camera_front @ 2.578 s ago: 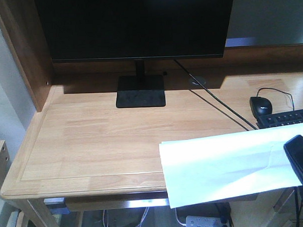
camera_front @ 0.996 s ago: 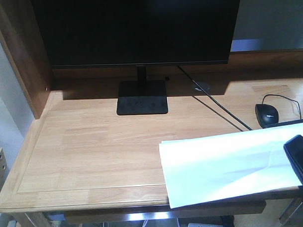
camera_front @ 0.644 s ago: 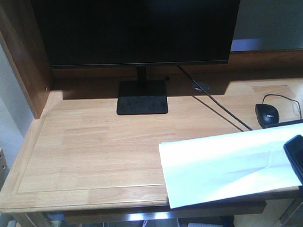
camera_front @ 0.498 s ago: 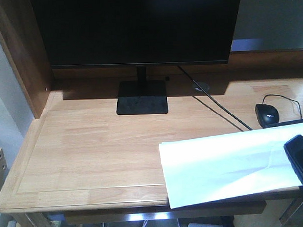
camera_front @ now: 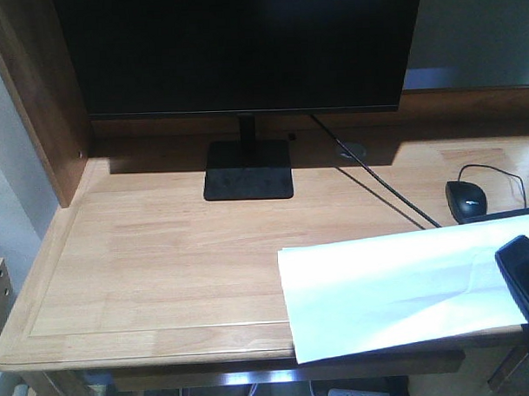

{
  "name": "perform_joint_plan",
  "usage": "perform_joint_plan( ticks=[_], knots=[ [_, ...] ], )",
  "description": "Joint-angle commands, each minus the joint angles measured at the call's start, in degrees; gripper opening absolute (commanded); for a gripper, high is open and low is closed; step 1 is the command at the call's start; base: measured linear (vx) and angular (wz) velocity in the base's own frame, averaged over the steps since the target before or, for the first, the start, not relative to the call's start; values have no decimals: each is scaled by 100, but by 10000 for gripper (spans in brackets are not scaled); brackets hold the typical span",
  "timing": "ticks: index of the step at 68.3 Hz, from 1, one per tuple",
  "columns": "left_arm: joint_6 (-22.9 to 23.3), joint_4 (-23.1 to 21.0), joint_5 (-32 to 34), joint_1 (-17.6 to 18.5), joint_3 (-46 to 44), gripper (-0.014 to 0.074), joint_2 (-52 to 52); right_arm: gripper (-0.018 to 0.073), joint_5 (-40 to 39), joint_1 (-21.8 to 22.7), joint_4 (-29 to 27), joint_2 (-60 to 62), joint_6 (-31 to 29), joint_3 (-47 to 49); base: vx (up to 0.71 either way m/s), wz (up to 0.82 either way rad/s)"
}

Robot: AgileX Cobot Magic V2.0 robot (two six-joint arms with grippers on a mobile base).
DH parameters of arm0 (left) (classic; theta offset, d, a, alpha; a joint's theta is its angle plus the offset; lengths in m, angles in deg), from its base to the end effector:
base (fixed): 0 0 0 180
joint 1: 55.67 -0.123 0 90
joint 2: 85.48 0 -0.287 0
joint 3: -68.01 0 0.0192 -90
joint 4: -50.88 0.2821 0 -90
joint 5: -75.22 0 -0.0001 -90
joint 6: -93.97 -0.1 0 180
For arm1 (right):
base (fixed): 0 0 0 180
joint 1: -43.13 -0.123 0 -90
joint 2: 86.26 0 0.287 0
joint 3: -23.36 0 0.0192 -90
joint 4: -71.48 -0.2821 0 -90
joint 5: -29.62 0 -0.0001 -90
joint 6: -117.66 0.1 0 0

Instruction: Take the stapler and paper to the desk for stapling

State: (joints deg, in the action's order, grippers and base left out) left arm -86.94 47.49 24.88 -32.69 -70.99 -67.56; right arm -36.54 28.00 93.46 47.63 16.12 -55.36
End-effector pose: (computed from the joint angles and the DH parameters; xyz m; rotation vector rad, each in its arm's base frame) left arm 0.0469 -0.0249 0.3404 0.3922 1.8789 -0.3290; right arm 0.1120 0.0657 0.2309 0.2133 1.1933 1.4919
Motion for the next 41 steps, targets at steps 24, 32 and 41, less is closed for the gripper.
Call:
perform_joint_plan(
  ticks=[24,32,41],
  knots=[
    [10,-65,1287,24,-180,-6,132,-1,-786,0,-86,-5,-81,-144,0,0],
    [10,-120,1626,24,-210,-6,569,-1,-786,0,-86,-5,-81,-144,0,0],
    [4,-261,1876,24,-210,-6,1358,-1,-786,0,-86,-5,-81,-144,0,0]
  ],
)
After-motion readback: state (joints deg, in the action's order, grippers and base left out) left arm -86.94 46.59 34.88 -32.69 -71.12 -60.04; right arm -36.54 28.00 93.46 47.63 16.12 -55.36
